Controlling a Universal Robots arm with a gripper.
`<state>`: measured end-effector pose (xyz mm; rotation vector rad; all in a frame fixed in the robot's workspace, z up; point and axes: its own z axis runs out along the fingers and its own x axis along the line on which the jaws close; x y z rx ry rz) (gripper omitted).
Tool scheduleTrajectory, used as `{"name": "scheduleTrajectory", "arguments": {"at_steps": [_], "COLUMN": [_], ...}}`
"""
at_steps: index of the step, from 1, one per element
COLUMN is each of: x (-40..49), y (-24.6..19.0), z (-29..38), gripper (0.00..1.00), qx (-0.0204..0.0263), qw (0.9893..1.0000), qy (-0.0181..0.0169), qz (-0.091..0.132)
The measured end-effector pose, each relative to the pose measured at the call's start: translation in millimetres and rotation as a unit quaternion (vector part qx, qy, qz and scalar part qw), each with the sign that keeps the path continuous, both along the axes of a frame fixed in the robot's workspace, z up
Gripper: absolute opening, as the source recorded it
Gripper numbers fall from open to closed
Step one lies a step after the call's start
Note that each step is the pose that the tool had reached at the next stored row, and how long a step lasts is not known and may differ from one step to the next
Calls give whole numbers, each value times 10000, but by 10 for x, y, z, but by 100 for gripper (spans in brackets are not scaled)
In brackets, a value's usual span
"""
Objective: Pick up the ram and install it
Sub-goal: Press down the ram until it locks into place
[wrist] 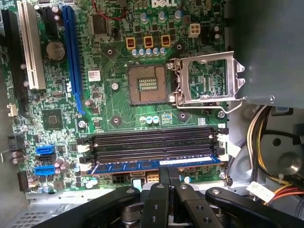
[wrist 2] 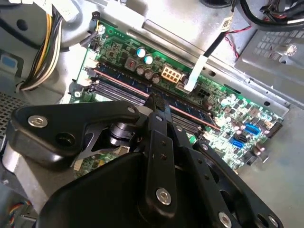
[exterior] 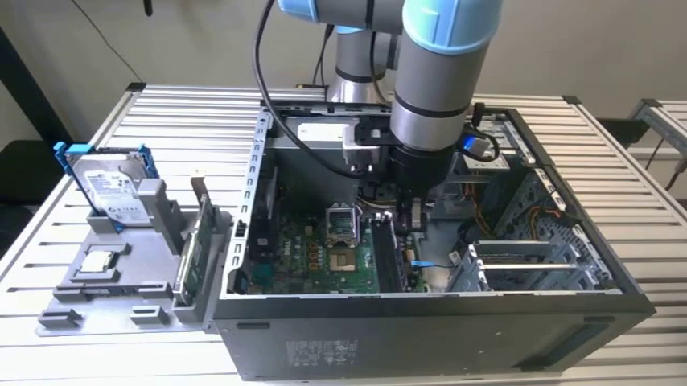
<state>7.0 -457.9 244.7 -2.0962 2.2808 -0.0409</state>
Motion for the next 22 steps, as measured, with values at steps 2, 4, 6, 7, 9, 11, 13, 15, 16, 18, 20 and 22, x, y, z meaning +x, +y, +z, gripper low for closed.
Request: {"name": "scheduleTrajectory", "arguments": {"at_steps": [2,4,6,7,9,11,13,15,16,18,20,22], "x": [0,0,0,0,0,0,0,1,2,1,2,3], "y": [-1,-2,-2,-2,-4,-12,-20,-25,-28,-32,-37,-41], "z": [-4,-7,-6,-6,-7,-8,-12,-20,-24,-33,-43,-54], "gripper": [11,11,11,11,11,11,11,11,11,11,11,11], "qx": [-1,-7,-11,-11,-11,-10,-11,-10,-10,-11,-11,-11], "qw": [10000,10000,9999,9999,9999,9999,9999,9999,9999,9999,9999,9999], "qy": [0,1,0,1,0,0,0,0,0,0,0,0], "qz": [77,99,100,101,101,100,100,101,101,102,102,103]}}
